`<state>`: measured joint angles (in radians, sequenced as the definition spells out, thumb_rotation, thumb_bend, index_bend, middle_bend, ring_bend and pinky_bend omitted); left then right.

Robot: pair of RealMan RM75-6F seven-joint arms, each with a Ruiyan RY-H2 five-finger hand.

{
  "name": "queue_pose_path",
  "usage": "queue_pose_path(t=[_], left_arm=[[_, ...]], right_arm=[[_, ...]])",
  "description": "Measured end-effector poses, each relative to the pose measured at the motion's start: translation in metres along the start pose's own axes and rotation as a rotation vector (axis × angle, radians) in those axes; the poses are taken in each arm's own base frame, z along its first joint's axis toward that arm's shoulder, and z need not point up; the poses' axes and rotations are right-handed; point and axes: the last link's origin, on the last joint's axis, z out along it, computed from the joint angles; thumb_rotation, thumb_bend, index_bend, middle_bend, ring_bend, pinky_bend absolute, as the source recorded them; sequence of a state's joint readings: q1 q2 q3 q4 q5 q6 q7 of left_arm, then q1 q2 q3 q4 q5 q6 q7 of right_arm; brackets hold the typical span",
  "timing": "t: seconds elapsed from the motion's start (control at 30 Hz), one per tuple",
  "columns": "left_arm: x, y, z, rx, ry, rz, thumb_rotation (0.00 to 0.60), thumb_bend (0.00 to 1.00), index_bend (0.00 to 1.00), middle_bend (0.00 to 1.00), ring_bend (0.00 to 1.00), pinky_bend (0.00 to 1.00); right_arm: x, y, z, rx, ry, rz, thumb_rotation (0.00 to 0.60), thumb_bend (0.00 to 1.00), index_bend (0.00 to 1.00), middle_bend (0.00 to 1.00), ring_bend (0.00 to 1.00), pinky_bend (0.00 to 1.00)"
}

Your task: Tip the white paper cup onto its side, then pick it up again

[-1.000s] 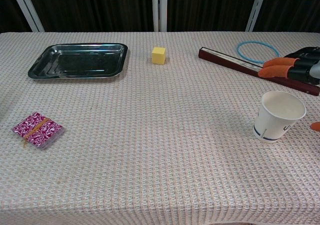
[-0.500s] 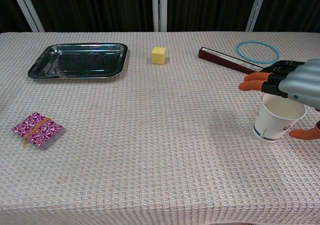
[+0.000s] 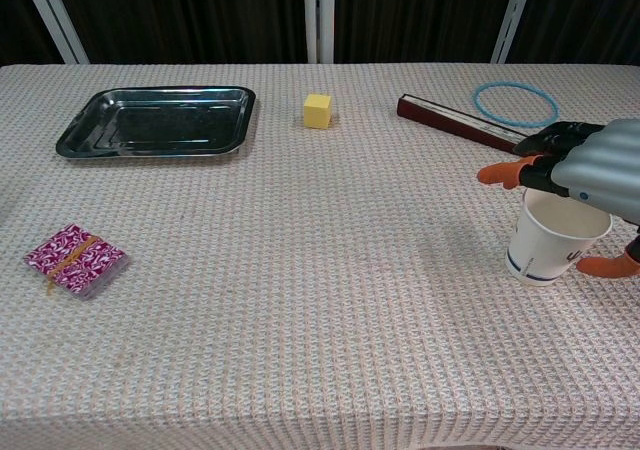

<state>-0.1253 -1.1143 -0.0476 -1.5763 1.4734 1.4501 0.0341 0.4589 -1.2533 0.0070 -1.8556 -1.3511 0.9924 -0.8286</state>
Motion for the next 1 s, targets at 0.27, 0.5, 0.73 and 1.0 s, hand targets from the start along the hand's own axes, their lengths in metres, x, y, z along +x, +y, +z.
queue_pose_path(t=[0.27, 0.5, 0.73, 1.0], left_arm=[[0.0, 0.0, -0.001, -0.001, -0.005, -0.004, 0.6, 0.08, 0.06, 0.01, 0.0, 0.07], [0.0, -0.001, -0.002, 0.004, -0.008, -0.004, 0.6, 0.08, 0.06, 0.02, 0.0, 0.07], [-0.003, -0.003, -0.001, 0.009, -0.015, -0.005, 0.6, 0.08, 0.06, 0.02, 0.0, 0.07], [-0.006, -0.003, -0.002, 0.007, -0.024, 0.002, 0.6, 0.08, 0.06, 0.02, 0.0, 0.07]], right_arm=[[0.003, 0.001, 0.002, -0.006, 0.046, 0.002, 0.6, 0.19, 0.38, 0.42, 0.03, 0.0], [0.015, 0.01, 0.004, -0.022, 0.094, 0.077, 0.6, 0.19, 0.42, 0.45, 0.06, 0.0], [0.022, 0.021, 0.013, -0.04, 0.196, 0.363, 0.6, 0.18, 0.46, 0.46, 0.08, 0.0], [-0.001, 0.031, 0.027, -0.029, 0.29, 0.937, 0.6, 0.2, 0.48, 0.46, 0.08, 0.0]])
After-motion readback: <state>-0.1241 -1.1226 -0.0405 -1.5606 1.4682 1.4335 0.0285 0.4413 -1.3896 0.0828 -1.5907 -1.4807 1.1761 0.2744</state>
